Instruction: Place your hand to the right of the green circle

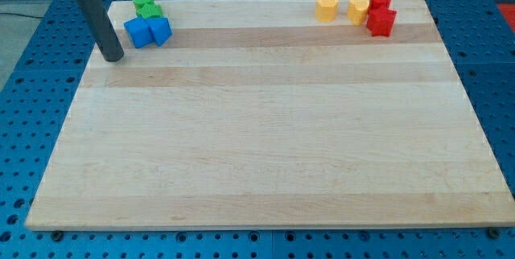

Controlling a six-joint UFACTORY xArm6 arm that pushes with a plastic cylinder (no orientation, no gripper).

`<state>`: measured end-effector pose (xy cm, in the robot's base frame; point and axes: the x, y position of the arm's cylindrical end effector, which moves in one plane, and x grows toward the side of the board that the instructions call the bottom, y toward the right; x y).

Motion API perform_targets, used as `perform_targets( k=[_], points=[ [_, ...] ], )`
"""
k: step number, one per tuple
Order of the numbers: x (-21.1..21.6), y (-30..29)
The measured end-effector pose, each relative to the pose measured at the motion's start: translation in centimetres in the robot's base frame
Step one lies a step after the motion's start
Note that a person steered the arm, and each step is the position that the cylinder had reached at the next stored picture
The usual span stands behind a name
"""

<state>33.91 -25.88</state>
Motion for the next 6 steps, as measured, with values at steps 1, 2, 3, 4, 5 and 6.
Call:
perform_targets(
  k=[1, 2, 3, 4, 5, 6],
  points=[
    [0.0, 0.0],
    [0.0, -0.2],
    [5.3, 5.9],
    [10.7, 16.4],
    [10.0, 23.2],
    [0.9, 23.2]
  ],
)
